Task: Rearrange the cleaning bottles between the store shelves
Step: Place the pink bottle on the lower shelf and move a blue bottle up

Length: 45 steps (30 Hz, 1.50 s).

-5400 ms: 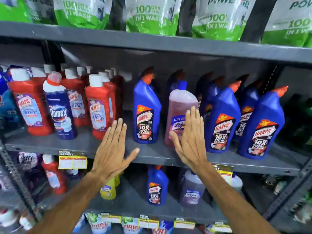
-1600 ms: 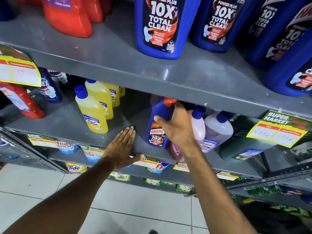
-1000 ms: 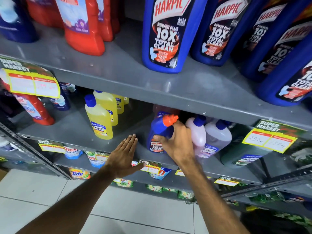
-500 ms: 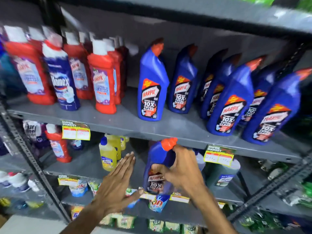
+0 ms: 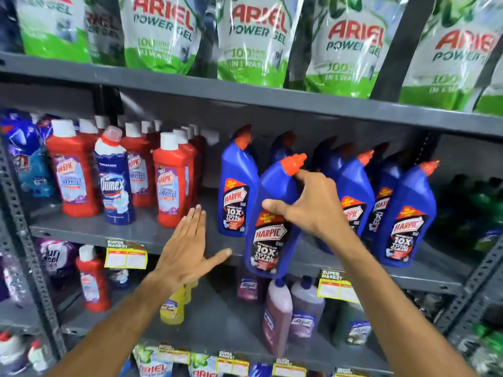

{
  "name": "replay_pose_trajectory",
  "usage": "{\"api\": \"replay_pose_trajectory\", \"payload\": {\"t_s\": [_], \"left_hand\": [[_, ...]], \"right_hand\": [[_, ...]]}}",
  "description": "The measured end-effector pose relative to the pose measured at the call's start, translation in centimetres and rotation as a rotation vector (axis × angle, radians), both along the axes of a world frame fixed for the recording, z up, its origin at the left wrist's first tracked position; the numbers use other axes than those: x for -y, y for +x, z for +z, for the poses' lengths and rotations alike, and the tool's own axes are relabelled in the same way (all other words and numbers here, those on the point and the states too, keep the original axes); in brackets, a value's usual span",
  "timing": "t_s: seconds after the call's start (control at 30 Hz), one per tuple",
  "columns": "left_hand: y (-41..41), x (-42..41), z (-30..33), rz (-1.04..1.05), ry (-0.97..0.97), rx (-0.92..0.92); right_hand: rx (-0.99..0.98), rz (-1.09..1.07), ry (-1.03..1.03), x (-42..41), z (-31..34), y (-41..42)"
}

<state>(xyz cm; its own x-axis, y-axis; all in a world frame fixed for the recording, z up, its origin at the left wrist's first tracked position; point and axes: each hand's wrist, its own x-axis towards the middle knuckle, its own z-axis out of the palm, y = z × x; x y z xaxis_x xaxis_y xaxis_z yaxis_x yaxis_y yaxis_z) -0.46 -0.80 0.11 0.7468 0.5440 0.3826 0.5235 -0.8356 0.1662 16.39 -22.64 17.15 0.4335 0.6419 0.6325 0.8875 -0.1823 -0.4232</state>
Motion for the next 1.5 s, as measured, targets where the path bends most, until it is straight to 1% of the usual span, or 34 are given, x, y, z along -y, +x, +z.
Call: {"api": "replay_pose_trajectory", "payload": {"t_s": [0.1,0.2,0.33,0.57,0.67,0.73,0.8,0.87,0.93,1.0,1.13,1.33,1.5], "left_hand": [[1.3,-1.7,0.4,0.028,-0.088,-0.119],[2.4,-2.4,0.3,0.015,-0.135,-0.221],[2.9,-2.9,0.0,-0.003,-0.163,-0.285],[3.1,-3.2,-0.7,0.006,-0.097,-0.282],[3.2,-3.5,-1.2,0.012,-0.08,-0.274],[3.2,-3.7,-1.5,0.014,-0.078,-0.272],[3.3,-3.9,-1.8,0.018,-0.064,-0.26],[3.3,-4.1,-2.0,0.021,-0.052,-0.25],[3.4,-4.2,-2.3,0.024,-0.039,-0.244],[3.5,-4.2,-2.4,0.026,-0.036,-0.244],[3.4,-4.2,-2.3,0.023,-0.043,-0.241],[3.4,-4.0,-2.1,0.034,-0.052,-0.249],[3.3,-3.7,-1.7,0.028,-0.074,-0.271]], "right_hand": [[-0.022,-0.013,-0.024,-1.9,1.2,2.1],[-0.036,-0.04,-0.042,-3.9,1.6,4.5],[-0.072,-0.058,-0.062,-6.1,1.2,7.7],[-0.107,-0.06,-0.079,-8.3,0.7,11.8],[-0.12,-0.027,-0.046,-8.6,-0.2,12.4],[-0.166,0.002,0.012,-8.5,-1.3,12.4],[-0.272,0.028,0.102,-8.0,-3.6,12.4],[-0.423,0.059,0.171,-7.3,-7.2,12.5],[-0.587,0.09,0.184,-6.6,-11.3,12.9],[-0.684,0.112,0.136,-6.0,-14.3,13.2],[-0.687,0.145,0.024,-5.6,-16.1,13.7],[-0.722,0.212,0.026,-5.5,-15.8,13.5],[-0.76,0.225,0.014,-5.4,-15.8,13.7]]}}
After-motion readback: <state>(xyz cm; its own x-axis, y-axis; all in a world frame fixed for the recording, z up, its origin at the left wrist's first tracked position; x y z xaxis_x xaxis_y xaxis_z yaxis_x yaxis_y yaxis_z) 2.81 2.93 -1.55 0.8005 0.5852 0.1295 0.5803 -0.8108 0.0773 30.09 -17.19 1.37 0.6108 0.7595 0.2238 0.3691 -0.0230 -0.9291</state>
